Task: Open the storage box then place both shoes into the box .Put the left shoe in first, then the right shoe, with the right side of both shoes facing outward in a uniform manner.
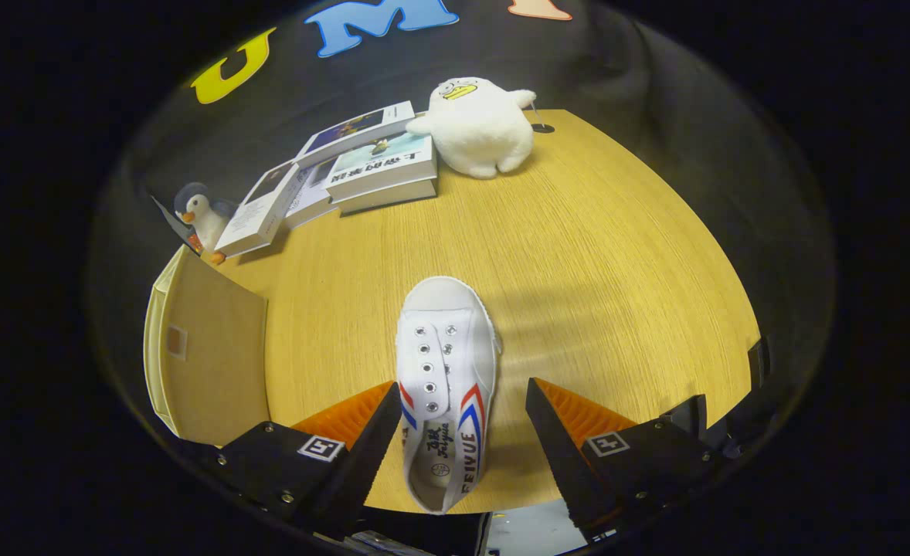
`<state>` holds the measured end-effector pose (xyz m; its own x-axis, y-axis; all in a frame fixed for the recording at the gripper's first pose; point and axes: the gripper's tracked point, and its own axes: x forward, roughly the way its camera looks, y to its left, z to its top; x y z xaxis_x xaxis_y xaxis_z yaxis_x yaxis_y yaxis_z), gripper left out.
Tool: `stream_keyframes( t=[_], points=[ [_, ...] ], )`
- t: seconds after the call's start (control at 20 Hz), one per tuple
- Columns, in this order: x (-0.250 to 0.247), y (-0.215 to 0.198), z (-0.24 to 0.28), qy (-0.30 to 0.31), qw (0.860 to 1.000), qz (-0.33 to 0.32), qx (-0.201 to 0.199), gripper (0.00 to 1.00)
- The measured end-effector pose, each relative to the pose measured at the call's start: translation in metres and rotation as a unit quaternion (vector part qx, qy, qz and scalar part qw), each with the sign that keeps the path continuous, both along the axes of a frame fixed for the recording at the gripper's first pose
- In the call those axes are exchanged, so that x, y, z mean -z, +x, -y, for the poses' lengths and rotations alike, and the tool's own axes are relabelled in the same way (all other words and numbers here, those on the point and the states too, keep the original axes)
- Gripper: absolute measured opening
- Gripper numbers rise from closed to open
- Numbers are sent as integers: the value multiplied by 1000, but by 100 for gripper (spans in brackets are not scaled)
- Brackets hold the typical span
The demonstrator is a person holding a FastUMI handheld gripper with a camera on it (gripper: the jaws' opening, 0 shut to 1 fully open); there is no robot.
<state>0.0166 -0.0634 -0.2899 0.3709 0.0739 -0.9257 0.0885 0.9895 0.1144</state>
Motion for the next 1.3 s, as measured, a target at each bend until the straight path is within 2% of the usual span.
stream_keyframes(
  t=[0.4, 0.65, 0.75, 0.85, 1.0, 1.1, 1.15, 1.2, 1.25, 1.3],
  points=[
    [33, -16, 16, -29, 998, -48, -5, 94],
    [45, -15, 4, -18, 998, -64, -17, 93],
    [47, -14, 0, -15, 997, -69, -21, 83],
    [46, -13, -4, 2, 997, -75, -20, 79],
    [47, -13, -11, 9, 997, -77, -19, 46],
    [44, -13, -9, 3, 997, -75, -21, 46],
    [45, -14, -7, -5, 997, -80, -21, 38],
    [43, -10, -4, -7, 997, -72, -10, 37],
    [42, -13, -6, -3, 997, -74, -7, 20],
    [42, -12, -4, -2, 998, -68, -4, 20]
  ],
)
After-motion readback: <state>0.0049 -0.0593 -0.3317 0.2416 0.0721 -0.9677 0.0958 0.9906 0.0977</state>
